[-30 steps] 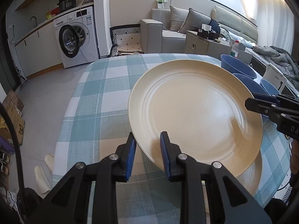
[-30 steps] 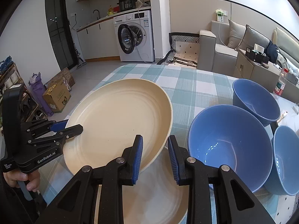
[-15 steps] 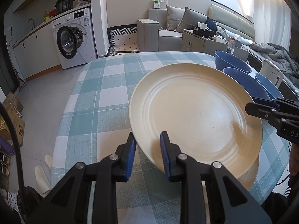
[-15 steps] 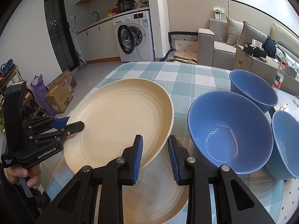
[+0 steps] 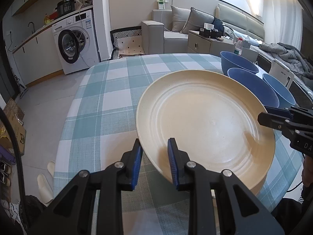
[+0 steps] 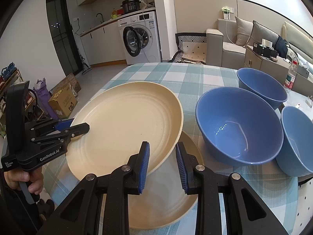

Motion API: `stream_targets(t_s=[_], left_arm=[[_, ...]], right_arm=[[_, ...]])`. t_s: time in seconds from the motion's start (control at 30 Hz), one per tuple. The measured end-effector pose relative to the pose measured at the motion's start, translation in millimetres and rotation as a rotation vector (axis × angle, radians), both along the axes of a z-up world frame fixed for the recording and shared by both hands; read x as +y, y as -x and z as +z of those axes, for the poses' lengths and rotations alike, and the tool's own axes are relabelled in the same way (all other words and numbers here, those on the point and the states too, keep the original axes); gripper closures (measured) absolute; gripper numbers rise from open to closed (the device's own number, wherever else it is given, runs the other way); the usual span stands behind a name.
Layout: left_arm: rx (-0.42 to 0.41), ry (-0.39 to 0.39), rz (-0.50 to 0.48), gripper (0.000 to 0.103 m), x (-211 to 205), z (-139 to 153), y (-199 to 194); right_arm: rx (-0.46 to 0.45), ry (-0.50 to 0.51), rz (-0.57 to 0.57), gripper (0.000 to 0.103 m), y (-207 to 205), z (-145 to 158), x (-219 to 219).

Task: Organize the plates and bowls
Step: 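Lower the held cream plate onto the stacked plates with the left gripper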

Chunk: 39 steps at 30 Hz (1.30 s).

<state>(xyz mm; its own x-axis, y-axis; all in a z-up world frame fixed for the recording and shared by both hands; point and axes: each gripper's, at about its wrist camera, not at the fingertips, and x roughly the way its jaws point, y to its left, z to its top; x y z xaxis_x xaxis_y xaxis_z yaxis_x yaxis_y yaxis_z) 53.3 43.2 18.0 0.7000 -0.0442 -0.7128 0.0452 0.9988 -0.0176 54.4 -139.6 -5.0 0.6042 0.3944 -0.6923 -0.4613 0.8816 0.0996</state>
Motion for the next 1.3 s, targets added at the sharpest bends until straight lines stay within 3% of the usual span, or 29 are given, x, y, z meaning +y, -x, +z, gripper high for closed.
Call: stream_targets(t_s=[1.3], left_arm=[[0.076,-0.048,-0.088,0.079,-34.4,-25.8,6.7]], right_arm=[[0.067,0.0,-0.059,0.075,29.7,-30.8,-32.4]])
